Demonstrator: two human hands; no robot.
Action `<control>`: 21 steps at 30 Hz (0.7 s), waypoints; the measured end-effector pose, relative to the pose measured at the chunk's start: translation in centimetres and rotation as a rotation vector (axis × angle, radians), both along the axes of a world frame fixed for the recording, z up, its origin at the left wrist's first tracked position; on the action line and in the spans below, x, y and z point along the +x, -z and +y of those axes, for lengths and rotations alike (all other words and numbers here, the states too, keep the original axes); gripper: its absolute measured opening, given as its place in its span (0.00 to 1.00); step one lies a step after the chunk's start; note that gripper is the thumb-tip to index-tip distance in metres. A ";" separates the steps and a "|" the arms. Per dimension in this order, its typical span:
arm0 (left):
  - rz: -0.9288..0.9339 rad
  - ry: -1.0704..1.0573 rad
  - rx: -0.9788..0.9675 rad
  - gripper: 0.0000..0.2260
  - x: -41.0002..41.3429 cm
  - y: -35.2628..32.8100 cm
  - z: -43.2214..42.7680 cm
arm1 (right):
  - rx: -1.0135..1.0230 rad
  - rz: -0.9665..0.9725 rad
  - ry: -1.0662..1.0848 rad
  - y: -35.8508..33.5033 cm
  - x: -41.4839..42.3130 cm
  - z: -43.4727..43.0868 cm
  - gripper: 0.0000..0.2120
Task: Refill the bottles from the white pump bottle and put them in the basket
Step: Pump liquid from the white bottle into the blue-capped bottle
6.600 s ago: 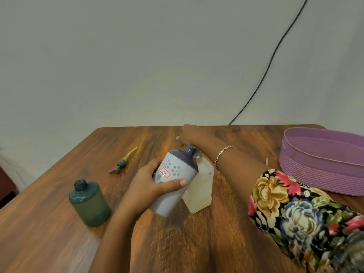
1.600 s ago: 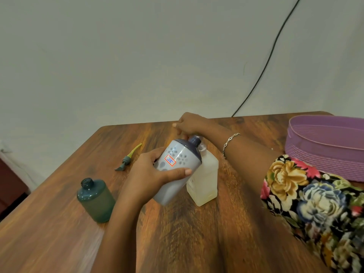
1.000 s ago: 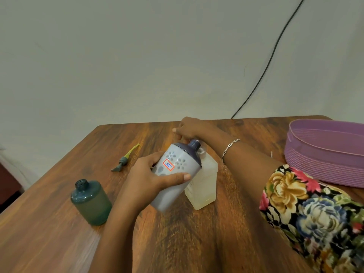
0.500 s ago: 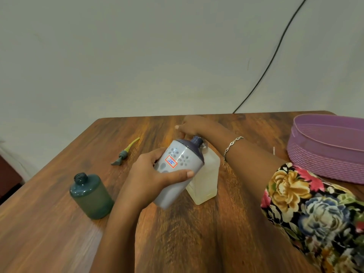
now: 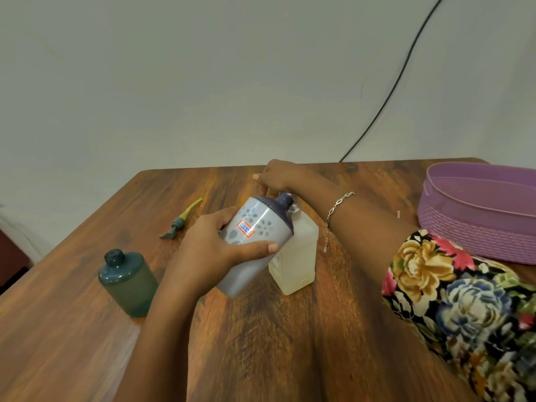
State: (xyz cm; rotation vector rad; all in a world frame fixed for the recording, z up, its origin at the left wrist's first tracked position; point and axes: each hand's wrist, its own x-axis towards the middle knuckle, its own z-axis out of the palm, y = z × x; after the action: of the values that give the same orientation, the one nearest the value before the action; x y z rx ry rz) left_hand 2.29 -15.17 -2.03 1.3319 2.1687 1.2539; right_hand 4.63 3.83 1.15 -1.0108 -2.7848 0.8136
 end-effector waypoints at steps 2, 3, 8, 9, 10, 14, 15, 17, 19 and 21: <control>-0.009 0.013 -0.006 0.30 0.0 0.5 -0.1 | -0.015 -0.011 0.008 0.4 0.1 -0.1 0.18; -0.015 0.015 -0.003 0.31 -0.1 0.6 0.0 | -0.017 -0.009 0.011 0.5 0.1 0.0 0.19; -0.003 0.004 -0.012 0.26 -0.2 0.3 0.2 | -0.027 0.042 0.010 0.4 0.0 0.3 0.14; 0.002 0.000 -0.009 0.26 -0.1 0.1 0.2 | -0.044 0.078 0.002 0.2 0.2 0.2 0.15; 0.011 -0.006 -0.008 0.26 0.0 -0.1 0.2 | -0.056 0.107 -0.003 0.0 0.4 0.0 0.15; 0.025 -0.021 0.005 0.24 0.1 -0.8 -0.1 | -0.051 0.124 -0.012 -0.8 0.5 -0.4 0.17; 0.013 -0.018 0.010 0.24 0.1 -0.8 -0.1 | -0.037 0.101 -0.011 -0.7 0.5 -0.3 0.17; -0.011 -0.016 0.012 0.23 0.1 -0.3 -0.1 | 0.010 0.029 0.001 -0.3 0.1 -0.2 0.13; -0.031 -0.016 0.003 0.23 0.1 0.4 0.0 | 0.041 -0.021 0.020 0.4 -0.1 0.0 0.13; -0.048 -0.004 0.017 0.25 0.2 0.9 0.0 | 0.052 -0.041 0.024 1.0 -0.1 0.1 0.14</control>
State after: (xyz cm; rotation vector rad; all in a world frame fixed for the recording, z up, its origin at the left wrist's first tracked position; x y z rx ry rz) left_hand 2.50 -15.12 -2.89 1.2915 2.1336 1.2949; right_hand 4.53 3.94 0.12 -1.0624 -2.8060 0.7224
